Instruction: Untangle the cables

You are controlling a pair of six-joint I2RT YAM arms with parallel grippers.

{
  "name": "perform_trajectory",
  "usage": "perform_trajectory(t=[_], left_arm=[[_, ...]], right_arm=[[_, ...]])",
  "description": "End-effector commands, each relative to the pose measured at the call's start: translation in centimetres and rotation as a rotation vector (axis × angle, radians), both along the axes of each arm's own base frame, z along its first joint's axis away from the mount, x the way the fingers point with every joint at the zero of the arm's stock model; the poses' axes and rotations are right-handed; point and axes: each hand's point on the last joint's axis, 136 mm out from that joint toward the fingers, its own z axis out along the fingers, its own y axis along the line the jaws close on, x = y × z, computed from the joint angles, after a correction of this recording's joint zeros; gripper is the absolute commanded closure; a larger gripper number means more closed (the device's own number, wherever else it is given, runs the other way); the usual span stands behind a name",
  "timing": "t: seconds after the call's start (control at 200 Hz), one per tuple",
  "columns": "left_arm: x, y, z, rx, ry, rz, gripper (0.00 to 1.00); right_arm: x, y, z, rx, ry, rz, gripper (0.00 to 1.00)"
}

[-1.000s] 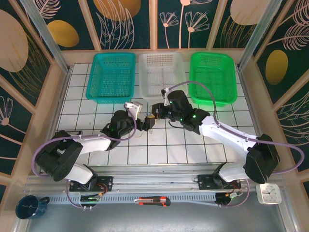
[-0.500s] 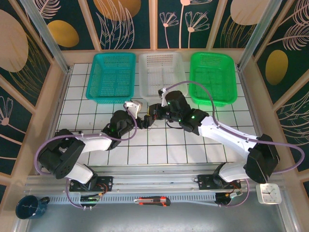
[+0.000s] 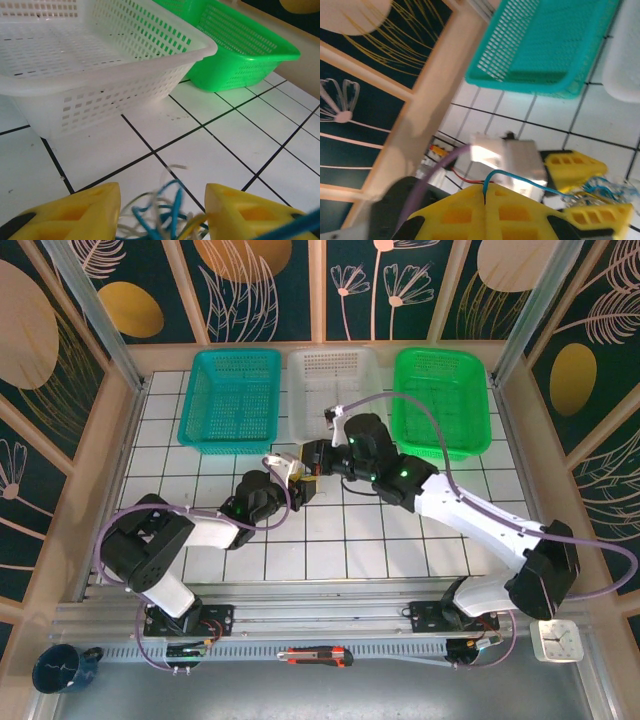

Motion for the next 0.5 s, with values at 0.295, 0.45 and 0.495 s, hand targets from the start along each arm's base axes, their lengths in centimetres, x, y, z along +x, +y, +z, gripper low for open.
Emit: perform_trajectory(t=[0.295, 0.45, 0.495], left_arm=[[-1.1, 0.1, -1.7, -0.021, 0.041, -0.012, 0.56], [-1.2, 0.1, -2.4, -0.019, 0.06, -0.014, 0.6], [-1.2, 0.1, -2.5, -0.019, 0.063, -0.014, 0.61]], right_arm=[[0.2, -4.4, 14.9, 0.28, -0.226, -0.012, 1.0], [0.9, -6.9, 17.6, 0.362, -0.247, -0.031, 1.0], [1.0, -7.4, 18.1, 0.377, -0.256, -0.035, 1.0]])
